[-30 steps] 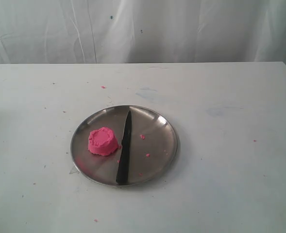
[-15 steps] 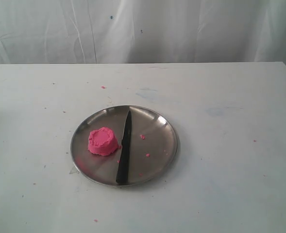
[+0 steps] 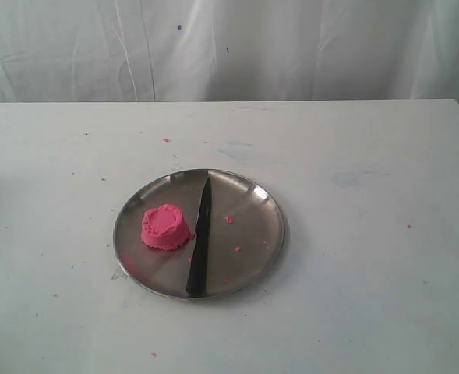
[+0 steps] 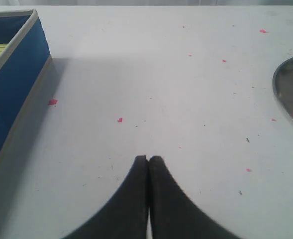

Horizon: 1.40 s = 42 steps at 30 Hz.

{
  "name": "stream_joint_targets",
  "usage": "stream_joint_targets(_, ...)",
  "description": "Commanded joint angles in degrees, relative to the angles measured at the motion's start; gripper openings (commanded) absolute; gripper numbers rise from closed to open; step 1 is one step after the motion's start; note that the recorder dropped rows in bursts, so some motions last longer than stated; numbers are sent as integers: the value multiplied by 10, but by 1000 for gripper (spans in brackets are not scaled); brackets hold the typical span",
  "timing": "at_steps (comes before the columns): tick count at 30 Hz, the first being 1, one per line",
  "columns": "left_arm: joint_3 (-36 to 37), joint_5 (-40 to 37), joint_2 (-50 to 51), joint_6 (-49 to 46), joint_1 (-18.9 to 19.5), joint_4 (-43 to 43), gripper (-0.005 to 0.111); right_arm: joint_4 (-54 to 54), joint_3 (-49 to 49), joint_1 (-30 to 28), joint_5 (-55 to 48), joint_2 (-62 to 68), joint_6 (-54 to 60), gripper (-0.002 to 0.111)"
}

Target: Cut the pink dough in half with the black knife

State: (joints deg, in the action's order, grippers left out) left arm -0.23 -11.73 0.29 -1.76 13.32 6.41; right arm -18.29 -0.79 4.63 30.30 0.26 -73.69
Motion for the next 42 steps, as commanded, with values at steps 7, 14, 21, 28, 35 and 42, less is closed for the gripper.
stream_joint_targets(7,2,1,-3,3,-4,4,0,-526,-134,-4,46,107,-437,0)
stream_joint_targets(14,2,1,-3,3,-4,4,0,-671,-230,-4,170,306,-469,0)
stream_joint_targets(21,2,1,-3,3,-4,4,0,-749,-264,-4,170,525,-469,0)
stream_joint_targets(28,2,1,-3,3,-4,4,0,-727,-287,-1,229,716,-402,30)
stream_joint_targets(35,2,1,-3,3,-4,4,0,-696,-332,47,239,833,-355,47)
stream_joint_targets(42,2,1,-3,3,-4,4,0,-696,-422,112,182,926,-357,47)
